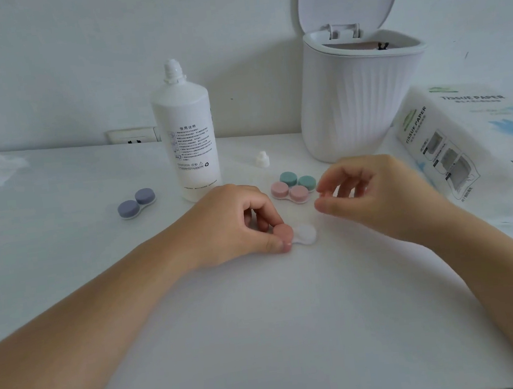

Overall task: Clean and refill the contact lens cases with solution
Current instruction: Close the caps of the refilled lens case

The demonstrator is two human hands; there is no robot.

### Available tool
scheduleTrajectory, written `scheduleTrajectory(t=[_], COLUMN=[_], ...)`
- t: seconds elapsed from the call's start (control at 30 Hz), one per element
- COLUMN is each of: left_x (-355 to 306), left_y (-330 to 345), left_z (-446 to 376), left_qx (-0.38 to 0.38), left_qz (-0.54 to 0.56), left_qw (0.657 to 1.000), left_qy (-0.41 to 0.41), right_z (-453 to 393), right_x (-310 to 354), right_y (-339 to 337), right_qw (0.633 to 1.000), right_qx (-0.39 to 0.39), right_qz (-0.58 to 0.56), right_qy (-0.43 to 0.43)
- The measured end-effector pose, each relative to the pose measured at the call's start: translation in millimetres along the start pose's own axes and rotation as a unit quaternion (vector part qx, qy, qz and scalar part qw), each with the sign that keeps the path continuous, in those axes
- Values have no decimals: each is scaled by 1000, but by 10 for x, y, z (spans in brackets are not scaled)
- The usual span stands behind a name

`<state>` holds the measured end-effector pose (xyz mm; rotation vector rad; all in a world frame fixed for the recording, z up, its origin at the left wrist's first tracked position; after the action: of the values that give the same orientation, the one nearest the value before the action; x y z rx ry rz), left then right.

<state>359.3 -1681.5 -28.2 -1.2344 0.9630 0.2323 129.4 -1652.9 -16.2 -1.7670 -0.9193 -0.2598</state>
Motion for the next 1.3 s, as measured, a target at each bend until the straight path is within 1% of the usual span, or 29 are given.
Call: scheduleTrajectory(t=[0.1,0.23,0.33,0.43,0.53,0.6,0.67,0.8,0.93,1.1,1.3], left_x=[5,14,15,18,18,18,17,9,12,21,12], left_y=[3,5,6,5,5,7,7,7,7,8,8], left_z=[-1,-6,-11,-14,-13,-12,-10,-12,-15,-19,-6], left_qx=[3,3,3,2,0,-3,-6,-4,-5,-6,13], left_qz=[6,6,5,5,0,0,2,-4,-7,-11,-26], left_qw=[1000,1000,1000,1000,1000,1000,1000,1000,1000,1000,999], left_qy=[1,1,2,4,3,2,2,4,2,2,31], right_z=[3,24,30,37,42,44,50,67,81,80,73], right_x=[-32,-45,-75,-76,-24,45,83,91,88,77,57], right_y=[-5,-41,-61,-76,-65,-45,-21,10,103,147,159], right_qw=[999,995,988,987,992,996,996,994,988,987,987], right_qx=[6,40,63,58,43,47,59,100,152,159,158], right_qz=[53,87,136,149,118,69,47,25,39,18,-4], right_qy=[8,16,34,33,-6,-39,-55,-29,2,15,20])
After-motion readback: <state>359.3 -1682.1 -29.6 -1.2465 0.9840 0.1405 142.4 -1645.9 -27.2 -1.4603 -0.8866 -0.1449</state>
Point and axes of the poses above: each hand's wrist, its own z-axis away from the middle knuckle, its own y-axis out of the palm, x = y × z, the point moved 2 cm from there along -z, towards the middle knuckle, and after that the axes turned 7 degrees about -y, right-handed, at the moved point
